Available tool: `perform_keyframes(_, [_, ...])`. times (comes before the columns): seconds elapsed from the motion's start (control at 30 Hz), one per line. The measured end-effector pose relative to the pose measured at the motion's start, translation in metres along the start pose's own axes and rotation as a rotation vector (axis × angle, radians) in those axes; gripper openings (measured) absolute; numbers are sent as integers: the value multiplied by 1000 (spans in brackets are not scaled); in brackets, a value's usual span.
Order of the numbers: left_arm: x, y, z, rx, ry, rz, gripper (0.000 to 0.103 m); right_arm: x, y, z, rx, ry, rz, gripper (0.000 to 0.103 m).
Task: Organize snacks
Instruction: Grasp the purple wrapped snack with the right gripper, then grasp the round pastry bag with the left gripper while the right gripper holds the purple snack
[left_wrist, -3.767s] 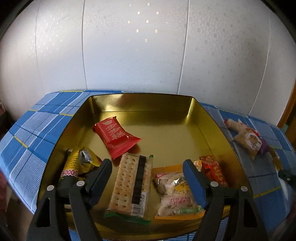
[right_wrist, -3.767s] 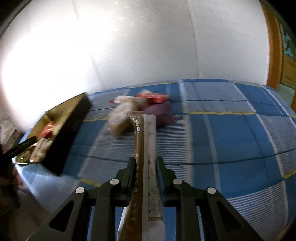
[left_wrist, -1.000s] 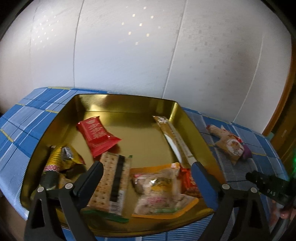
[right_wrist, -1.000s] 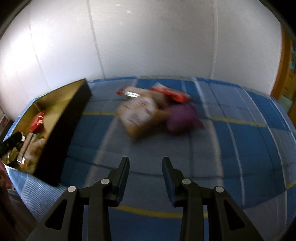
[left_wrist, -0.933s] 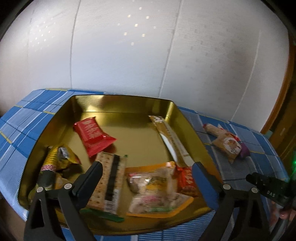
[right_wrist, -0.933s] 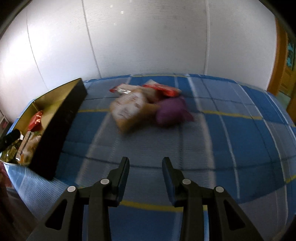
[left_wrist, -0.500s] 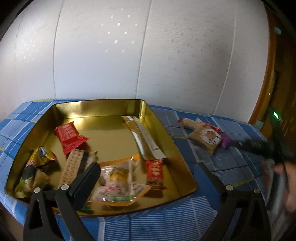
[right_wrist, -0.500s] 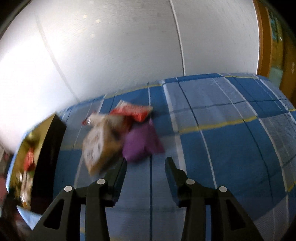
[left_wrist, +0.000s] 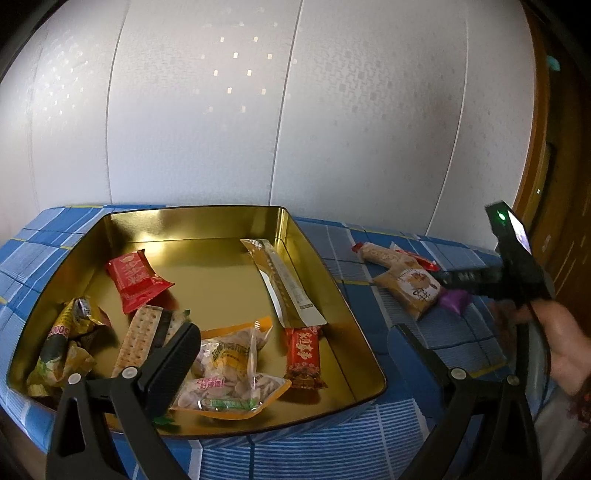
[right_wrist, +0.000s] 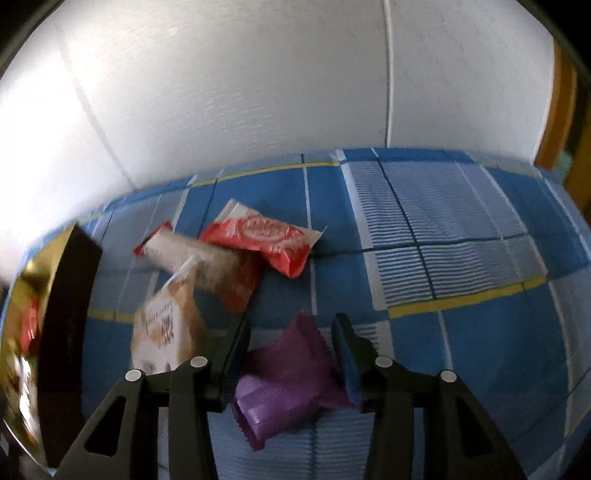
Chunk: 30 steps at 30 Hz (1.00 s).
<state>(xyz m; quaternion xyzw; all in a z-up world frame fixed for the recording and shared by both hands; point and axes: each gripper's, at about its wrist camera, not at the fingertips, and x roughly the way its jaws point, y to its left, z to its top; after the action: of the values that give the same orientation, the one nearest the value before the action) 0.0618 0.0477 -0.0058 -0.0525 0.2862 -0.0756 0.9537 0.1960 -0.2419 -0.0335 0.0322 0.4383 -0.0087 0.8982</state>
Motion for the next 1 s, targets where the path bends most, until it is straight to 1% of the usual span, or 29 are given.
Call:
perform_keyframes(0.13, [4,-4,0,8,-4,3,102,-12,-6,-19,-102,-23,-14,45])
perform_keyframes(0.2, [5,-9,-1,24,-8,4,102,-14,-13,-22,-114,-41,-10,45])
perform_keyframes(0.27, [6,-14,-2,46,-15,2,102,-22,-26,-28,-39,-55,-15,46])
perform_keyframes(0.3, [6,-16,-2,54,-18,4,102,-27,-35,-29,36,-63,-11,48])
perform_keyframes(0.33, [6,-18,-2,61,-20,5,102,-32,-43,-30,87,-76,12,49])
perform_keyframes(0.4, [7,-21,-1,65,-26,-2,102,-40,-56,-34,146,-84,52,62])
perform_keyframes(0.47, [7,-24,-1,66,-30,1,102,-43,-62,-39,164,-69,61,65])
perform_keyframes(0.53, [9,-26,-1,65,-32,7,102,-41,-62,-42,144,-51,65,65])
perform_keyframes(0.63, [8,-29,-1,53,-29,16,102,-41,-56,-43,97,-58,63,65])
perform_keyframes(0.8, [5,-36,-2,46,-14,27,102,-54,-49,-44,48,-80,118,65])
perform_keyframes(0.83, [5,-37,0,48,-12,27,102,-54,-49,-44,30,-66,139,65])
perform_keyframes(0.87, [4,-39,1,51,-11,31,102,-50,-47,-45,19,-50,142,66])
perform_keyframes(0.93, [5,-43,6,52,-7,29,102,-46,-43,-50,-12,-21,125,66])
perform_keyframes(1.0, [8,-50,11,52,1,16,102,-46,-37,-53,-51,-37,104,67])
